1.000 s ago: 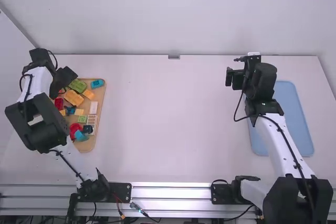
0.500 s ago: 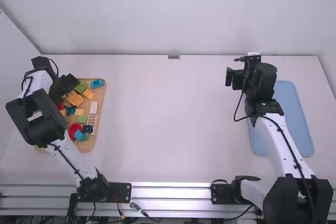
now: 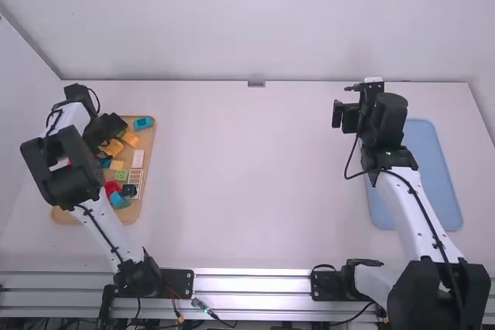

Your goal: Assemble lego blocks to make yellow taxi

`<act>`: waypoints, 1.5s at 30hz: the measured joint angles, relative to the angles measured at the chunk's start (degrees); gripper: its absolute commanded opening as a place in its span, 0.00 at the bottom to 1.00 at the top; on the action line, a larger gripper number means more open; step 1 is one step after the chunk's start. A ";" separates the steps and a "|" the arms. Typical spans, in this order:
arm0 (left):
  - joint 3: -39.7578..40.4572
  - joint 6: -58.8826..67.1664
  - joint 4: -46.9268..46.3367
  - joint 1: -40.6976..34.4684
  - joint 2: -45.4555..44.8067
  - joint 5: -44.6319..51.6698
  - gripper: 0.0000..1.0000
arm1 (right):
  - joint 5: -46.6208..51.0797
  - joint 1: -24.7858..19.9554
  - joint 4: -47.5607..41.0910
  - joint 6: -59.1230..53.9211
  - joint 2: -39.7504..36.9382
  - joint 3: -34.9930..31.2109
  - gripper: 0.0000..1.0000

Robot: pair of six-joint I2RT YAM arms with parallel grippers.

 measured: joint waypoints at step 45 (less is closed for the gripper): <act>-8.79 -4.61 10.58 -1.16 0.00 -6.56 0.61 | -0.31 0.00 -0.42 0.17 0.00 0.00 0.99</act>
